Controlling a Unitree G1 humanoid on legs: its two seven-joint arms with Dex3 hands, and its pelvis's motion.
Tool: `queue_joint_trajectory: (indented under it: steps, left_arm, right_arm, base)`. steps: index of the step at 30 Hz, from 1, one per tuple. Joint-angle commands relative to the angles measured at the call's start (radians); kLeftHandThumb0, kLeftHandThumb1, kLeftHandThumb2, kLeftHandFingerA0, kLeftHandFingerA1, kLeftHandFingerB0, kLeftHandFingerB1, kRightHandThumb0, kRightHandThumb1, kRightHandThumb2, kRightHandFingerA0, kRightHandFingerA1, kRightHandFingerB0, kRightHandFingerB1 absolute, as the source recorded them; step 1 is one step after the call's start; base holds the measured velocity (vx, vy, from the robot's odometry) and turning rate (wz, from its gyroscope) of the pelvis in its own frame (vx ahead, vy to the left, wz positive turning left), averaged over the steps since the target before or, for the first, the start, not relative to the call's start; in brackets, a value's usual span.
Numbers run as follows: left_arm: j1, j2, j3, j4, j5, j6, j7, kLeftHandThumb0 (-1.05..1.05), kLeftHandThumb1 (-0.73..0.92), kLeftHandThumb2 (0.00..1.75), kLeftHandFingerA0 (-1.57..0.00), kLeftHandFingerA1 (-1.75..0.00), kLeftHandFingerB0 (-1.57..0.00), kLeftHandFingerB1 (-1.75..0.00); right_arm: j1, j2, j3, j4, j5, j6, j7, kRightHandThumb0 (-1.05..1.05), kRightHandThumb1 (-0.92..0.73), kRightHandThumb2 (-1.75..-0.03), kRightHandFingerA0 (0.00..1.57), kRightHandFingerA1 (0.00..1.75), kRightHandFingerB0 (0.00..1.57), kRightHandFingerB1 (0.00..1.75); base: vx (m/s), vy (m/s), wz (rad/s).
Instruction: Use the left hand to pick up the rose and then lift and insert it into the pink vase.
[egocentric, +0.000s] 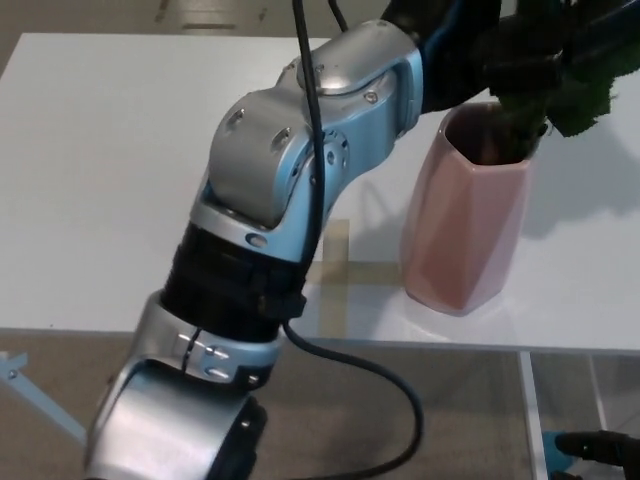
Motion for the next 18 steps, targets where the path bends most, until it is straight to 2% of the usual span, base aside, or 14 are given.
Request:
queue_joint_trajectory:
  steps: [1,16,17,18]
  left_arm:
    - [-0.013,0.062,-0.06,0.005,-0.006,0.016,-0.189,-0.87,0.47,0.6,0.0,0.0,0.0,-0.12]
    - [0.03,0.094,-0.038,-0.021,0.022,-0.023,-0.222,-0.86,0.49,0.6,0.0,0.0,0.0,-0.08]
    - [0.038,0.111,-0.026,-0.029,0.015,-0.018,-0.234,-0.78,0.41,0.8,0.0,0.0,0.0,-0.06]
    - [0.041,0.118,-0.021,-0.033,0.014,-0.016,-0.24,-0.78,0.41,0.8,0.0,0.0,0.0,-0.06]
  right_arm:
    - [-0.003,-0.012,0.003,0.004,-0.009,0.014,0.017,-0.28,-0.59,-0.57,0.57,0.46,0.52,0.43]
    - [0.001,-0.013,0.004,0.007,-0.008,0.014,0.022,-0.28,-0.59,-0.57,0.57,0.46,0.53,0.43]
    - [0.003,-0.012,0.004,0.009,-0.009,0.012,0.022,-0.28,-0.58,-0.57,0.55,0.46,0.51,0.42]
    - [0.003,-0.012,0.004,0.01,-0.009,0.011,0.023,-0.28,-0.58,-0.57,0.55,0.46,0.51,0.42]
  base:
    - [0.0,0.0,0.0]
    - [0.0,0.0,0.0]
    - [0.0,0.0,0.0]
    - [0.0,0.0,0.0]
